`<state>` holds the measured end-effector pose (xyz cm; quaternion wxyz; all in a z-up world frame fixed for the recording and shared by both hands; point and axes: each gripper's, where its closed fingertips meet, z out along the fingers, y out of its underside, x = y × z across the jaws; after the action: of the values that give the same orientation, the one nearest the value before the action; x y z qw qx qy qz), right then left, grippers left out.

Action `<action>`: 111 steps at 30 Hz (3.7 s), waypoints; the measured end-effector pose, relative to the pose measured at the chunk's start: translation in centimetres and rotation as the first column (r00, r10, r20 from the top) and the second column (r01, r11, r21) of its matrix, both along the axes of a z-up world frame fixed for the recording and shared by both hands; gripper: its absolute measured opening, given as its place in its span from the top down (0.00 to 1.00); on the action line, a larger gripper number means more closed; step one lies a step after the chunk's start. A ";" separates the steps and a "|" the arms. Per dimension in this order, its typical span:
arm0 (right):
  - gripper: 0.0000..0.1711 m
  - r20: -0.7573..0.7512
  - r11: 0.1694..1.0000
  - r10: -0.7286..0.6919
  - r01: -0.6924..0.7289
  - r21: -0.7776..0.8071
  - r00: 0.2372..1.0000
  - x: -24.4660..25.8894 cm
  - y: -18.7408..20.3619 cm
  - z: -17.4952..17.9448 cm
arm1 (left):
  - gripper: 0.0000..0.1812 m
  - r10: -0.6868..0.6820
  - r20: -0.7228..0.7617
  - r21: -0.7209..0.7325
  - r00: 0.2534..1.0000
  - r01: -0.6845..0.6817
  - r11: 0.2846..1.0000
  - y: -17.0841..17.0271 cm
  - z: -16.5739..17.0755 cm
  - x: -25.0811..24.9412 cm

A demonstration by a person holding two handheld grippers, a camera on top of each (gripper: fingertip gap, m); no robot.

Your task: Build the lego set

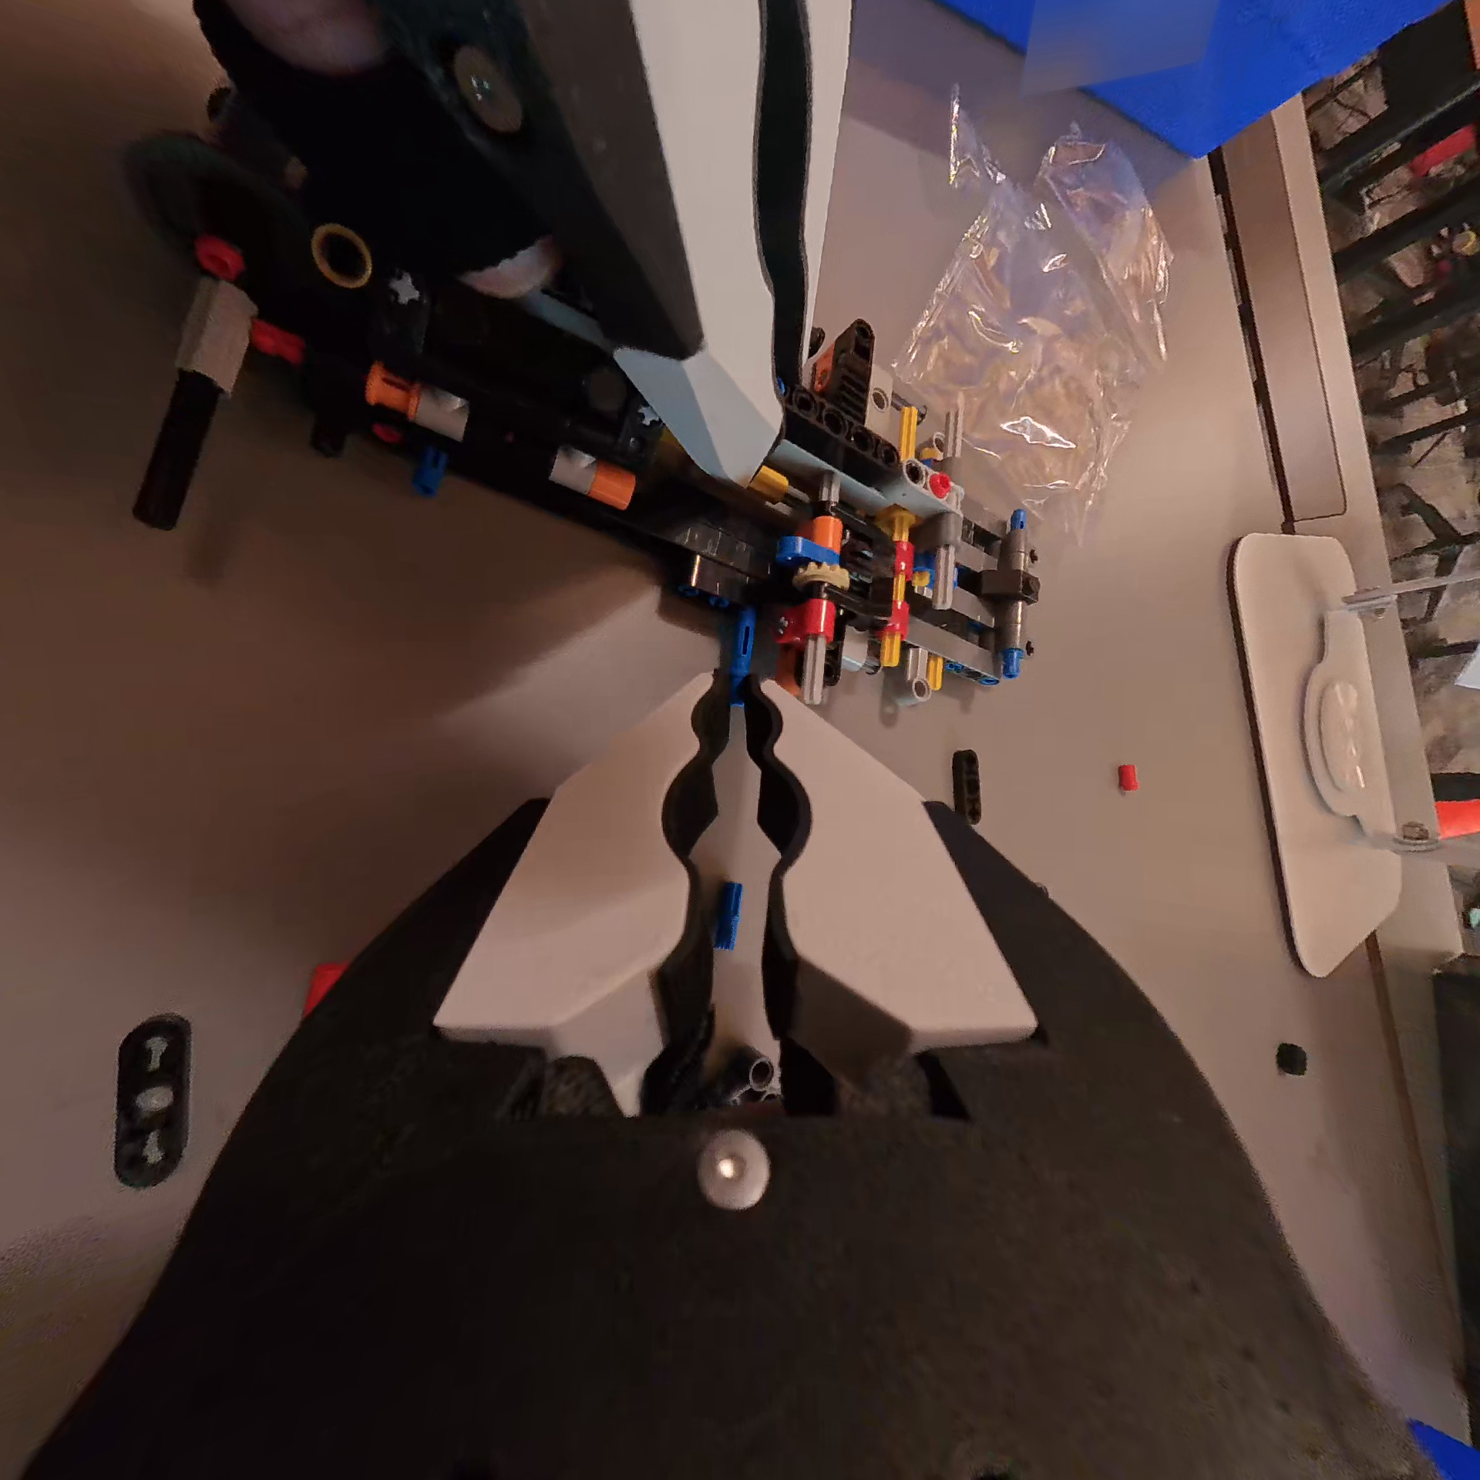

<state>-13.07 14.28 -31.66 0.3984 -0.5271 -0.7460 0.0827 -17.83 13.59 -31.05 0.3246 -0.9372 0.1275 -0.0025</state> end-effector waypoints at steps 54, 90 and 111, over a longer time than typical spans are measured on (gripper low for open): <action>0.95 0.001 0.913 -0.204 0.191 -0.359 0.979 6.4 7.3 -0.2 | 0.95 0.021 -0.017 0.036 1.000 -0.021 0.999 0.4 0.2 -0.8; 0.99 -0.126 0.690 0.124 -0.177 -0.702 0.984 5.0 -3.9 7.5 | 0.94 -0.127 -0.618 0.446 0.776 0.479 0.756 -2.4 7.6 8.9; 0.99 -0.358 0.642 -0.037 -0.253 -0.724 0.933 4.3 -1.7 11.3 | 1.00 -0.090 -0.146 0.614 0.985 0.161 0.773 -1.1 8.6 9.4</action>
<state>-8.79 12.54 -20.36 0.2577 -0.5761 -0.5920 0.5012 -8.41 12.54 -22.43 0.6079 -0.7651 0.2009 0.0688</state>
